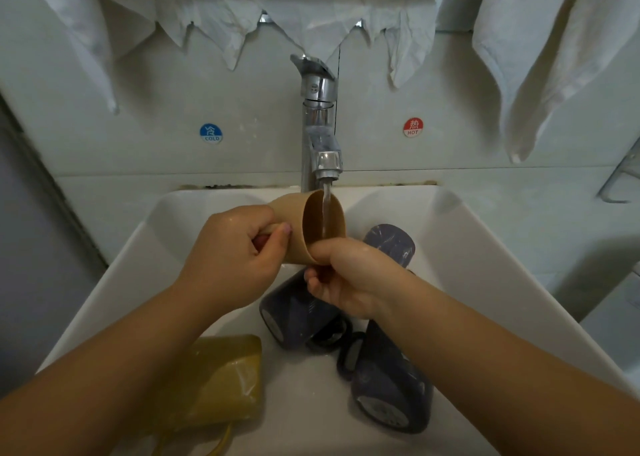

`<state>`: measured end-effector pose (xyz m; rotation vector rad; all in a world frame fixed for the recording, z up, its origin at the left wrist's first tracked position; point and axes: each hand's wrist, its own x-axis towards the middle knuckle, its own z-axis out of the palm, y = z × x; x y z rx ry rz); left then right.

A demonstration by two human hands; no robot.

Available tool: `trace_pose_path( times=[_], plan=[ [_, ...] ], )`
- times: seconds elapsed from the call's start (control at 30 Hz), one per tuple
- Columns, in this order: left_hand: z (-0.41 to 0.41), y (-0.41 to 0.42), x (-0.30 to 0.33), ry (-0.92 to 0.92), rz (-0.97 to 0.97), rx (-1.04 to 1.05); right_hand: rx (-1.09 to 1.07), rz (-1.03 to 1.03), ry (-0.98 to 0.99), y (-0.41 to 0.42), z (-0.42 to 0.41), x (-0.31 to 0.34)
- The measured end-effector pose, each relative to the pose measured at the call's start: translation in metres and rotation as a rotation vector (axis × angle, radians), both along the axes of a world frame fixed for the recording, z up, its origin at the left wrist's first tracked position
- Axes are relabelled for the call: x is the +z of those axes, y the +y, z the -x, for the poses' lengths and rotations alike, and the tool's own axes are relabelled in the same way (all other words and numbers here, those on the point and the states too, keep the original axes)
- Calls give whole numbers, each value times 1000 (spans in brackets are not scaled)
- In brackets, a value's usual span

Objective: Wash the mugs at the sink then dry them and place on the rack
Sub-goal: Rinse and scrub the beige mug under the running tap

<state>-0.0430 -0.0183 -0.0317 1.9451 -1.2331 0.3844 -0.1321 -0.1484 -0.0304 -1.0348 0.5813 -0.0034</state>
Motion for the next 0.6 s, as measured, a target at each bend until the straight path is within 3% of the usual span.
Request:
trace_pose_path(
  times=[0.1, 0.23, 0.3, 0.37, 0.43, 0.53, 0.6],
  plan=[
    [3, -1, 1, -7, -4, -27, 0, 147, 45, -1, 0, 3],
    [4, -3, 1, 98, 11, 9, 57, 830, 195, -12, 2, 6],
    [3, -3, 1, 177, 17, 42, -20, 1187, 104, -13, 3, 3],
    [1, -3, 1, 236, 26, 62, -164, 1366, -46, -13, 5, 2],
    [-3, -4, -1, 281, 19, 78, -143, 1298, -143, -9, 8, 7],
    [-4, -7, -5, 279, -10, 107, 95, 905, -294, -1, 7, 11],
    [-4, -8, -6, 280, -20, 115, 104, 820, -291, 2, 6, 9]
  ],
)
